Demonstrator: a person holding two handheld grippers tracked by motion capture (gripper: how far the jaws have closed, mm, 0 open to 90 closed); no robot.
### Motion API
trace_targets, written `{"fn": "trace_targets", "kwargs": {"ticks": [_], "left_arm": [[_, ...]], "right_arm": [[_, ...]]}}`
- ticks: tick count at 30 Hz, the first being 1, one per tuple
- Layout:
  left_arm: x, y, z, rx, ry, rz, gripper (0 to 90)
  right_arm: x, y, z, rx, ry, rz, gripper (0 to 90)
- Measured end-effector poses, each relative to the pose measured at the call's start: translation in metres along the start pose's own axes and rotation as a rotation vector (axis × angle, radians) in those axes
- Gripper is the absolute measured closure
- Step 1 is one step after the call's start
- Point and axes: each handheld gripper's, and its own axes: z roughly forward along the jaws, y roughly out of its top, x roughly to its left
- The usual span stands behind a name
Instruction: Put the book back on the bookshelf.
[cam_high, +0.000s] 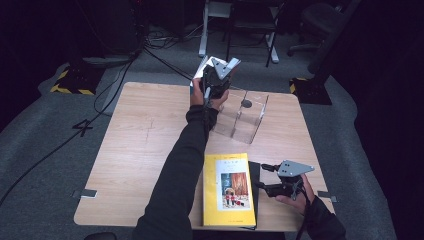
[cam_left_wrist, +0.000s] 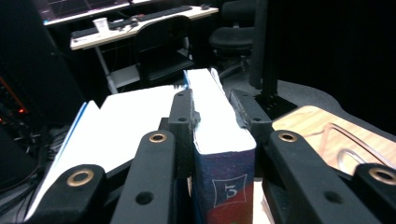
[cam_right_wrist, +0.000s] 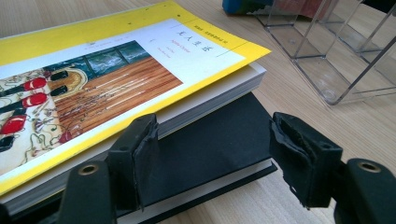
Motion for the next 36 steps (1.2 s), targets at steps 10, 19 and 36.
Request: {"fn": "trace_targets", "kwargs": {"ticks": [10,19,36], "left_arm": [[0.002,-0.01,-0.016,0.023,-0.003,0.013,71.8],[0.009,-0.017,-0.028,0.035,0.008,0.026,69.8],[0.015,-0.024,-0.073,-0.029,-0.044,0.055,44.4]], "right_arm": [[0.001,0.0,0.003,0.012,0.01,-0.007,33.5],[0.001,-0.001,0.004,0.021,0.012,-0.009,33.5],[0.002,-0.001,0.003,0.028,0.015,-0.014,33.5]]}}
